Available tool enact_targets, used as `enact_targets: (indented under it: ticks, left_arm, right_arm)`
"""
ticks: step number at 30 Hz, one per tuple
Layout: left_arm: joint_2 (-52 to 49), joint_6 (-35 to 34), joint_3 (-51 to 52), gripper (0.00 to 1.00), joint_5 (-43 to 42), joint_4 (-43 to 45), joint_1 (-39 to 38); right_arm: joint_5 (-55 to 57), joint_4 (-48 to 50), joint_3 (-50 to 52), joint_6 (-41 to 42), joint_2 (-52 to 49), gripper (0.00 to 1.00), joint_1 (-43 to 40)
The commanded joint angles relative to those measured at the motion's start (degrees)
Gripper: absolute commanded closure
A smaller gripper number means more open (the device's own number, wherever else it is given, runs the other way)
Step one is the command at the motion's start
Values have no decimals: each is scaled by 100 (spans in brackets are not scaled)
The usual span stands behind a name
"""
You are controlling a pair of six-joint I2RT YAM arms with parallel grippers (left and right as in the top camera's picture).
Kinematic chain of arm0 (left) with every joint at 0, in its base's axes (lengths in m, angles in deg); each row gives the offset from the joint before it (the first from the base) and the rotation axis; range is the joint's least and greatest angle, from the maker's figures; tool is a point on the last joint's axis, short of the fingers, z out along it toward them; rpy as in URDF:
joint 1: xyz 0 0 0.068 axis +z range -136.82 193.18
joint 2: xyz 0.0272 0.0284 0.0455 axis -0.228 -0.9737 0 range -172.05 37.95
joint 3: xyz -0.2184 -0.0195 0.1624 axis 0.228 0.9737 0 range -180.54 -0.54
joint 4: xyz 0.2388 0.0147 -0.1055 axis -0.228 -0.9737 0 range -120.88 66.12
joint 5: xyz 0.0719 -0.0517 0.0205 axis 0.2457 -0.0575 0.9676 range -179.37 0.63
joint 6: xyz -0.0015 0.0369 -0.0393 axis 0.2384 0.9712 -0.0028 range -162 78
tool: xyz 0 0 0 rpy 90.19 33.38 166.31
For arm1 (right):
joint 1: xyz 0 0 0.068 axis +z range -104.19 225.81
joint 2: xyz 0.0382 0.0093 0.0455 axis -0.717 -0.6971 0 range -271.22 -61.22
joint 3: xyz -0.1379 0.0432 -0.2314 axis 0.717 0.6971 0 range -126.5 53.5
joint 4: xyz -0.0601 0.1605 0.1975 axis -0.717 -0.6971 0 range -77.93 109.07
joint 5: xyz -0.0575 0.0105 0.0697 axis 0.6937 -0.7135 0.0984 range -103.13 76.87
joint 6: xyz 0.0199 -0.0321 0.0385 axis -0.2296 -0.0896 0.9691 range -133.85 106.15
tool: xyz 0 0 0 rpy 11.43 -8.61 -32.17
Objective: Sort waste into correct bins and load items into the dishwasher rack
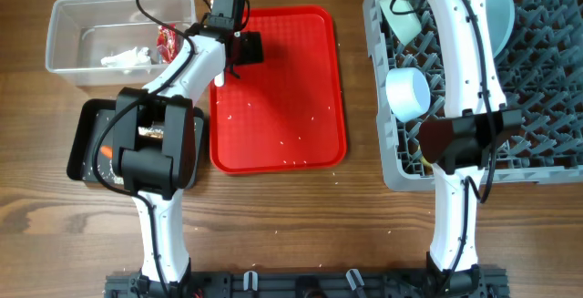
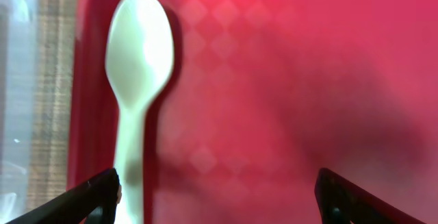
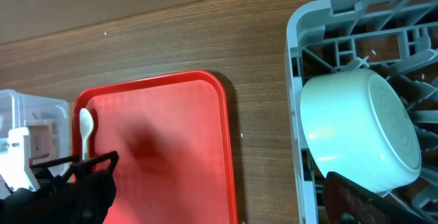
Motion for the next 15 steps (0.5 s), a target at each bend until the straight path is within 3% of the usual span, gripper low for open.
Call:
enact_targets:
  ticks: [1,6,12,15]
  left_arm:
    - [-260,13,-31,10,205,87,15]
    - [-573,-107,-31,10,205,105,15]
    - [-702,-98,-33,14,-1036,-345,-256]
    - [-702,79,-33,14,-1099,-603,-754]
  right_arm:
    - [-96,-79,-33,-170,-13,0,2]
    - [-98,-98,-33,-260,-13,1,2]
    - [-98,-153,-33,-260,-13,0,2]
    - [-96,-153,-33,-262,-13,1,2]
